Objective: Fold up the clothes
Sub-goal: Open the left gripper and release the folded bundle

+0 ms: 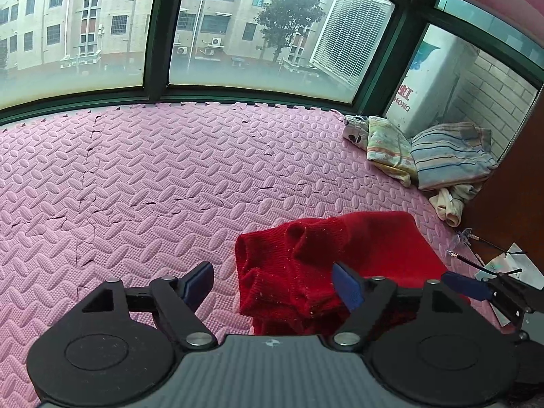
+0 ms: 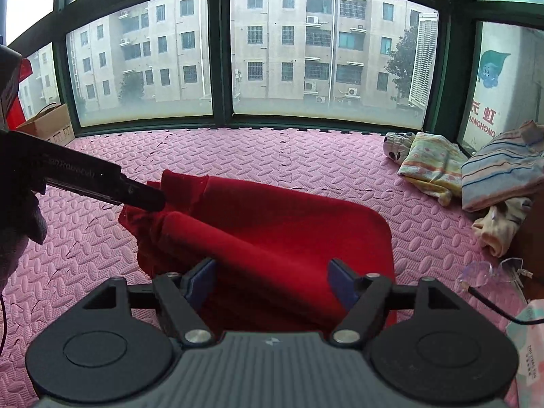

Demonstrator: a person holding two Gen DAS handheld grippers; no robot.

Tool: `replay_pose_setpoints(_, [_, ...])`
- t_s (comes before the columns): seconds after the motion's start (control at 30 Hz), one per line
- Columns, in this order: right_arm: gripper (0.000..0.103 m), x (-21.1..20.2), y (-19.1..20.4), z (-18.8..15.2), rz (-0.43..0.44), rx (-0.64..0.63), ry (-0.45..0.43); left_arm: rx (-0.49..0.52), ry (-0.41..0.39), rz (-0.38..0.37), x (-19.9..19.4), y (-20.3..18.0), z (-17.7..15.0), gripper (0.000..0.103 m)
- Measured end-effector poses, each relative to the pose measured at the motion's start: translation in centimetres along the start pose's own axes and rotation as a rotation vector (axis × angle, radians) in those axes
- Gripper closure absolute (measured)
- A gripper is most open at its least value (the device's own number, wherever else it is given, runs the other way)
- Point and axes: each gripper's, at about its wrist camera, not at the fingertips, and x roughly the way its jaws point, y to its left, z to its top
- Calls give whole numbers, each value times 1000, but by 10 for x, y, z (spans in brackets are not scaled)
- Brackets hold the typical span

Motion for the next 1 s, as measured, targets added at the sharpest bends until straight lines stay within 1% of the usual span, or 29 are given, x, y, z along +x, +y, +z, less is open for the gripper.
replay_pose_setpoints(0.03, [28, -1, 1, -2, 4, 8, -1, -4, -6, 2, -2, 0, -1, 12])
replay_pose_setpoints(0.07, [28, -3, 1, -5, 9, 21, -7, -5, -13, 5, -6, 0, -3, 8])
replay_pose_setpoints(0.1, [27, -5, 2, -8, 14, 34, -13, 1, -20, 6, -9, 0, -4, 8])
replay_pose_setpoints(0.13, [24, -8, 2, -11, 19, 46, -19, 8, -27, 9, -11, -1, -6, 6])
replay_pose_setpoints(0.17, [20, -10, 3, -14, 25, 54, -24, 12, -34, 15, -14, -1, -8, 1])
replay_pose_setpoints(0.2, [20, -12, 4, -16, 32, 57, -28, 15, -39, 16, -16, -2, -10, 0])
replay_pose_setpoints(0.37, [19, -29, 7, -23, 42, 55, -72, 14, -46, 20, -25, -3, -20, 0])
replay_pose_setpoints(0.5, [16, -37, 8, -29, 37, 50, -70, 16, -34, 22, -31, -5, -30, 0])
replay_pose_setpoints(0.53, [13, -38, 9, -30, 30, 48, -70, 17, -31, 22, -32, -5, -32, 0])
replay_pose_setpoints(0.57, [8, -38, 8, -32, 25, 51, -67, 18, -29, 19, -34, -6, -35, 0])
replay_pose_setpoints(0.7, [4, -41, 8, -40, 21, 75, -51, 25, -32, 24, -41, -8, -46, 0])
replay_pose_setpoints(0.73, [0, -42, 9, -42, 16, 76, -49, 25, -34, 25, -43, -8, -49, 0])
replay_pose_setpoints(0.83, [0, -44, 12, -48, -1, 77, -49, 20, -48, 24, -49, -9, -57, 0])
replay_pose_setpoints(1.0, [0, -44, 15, -55, -48, 103, -27, 12, -35, 14, -53, -11, -67, 0])
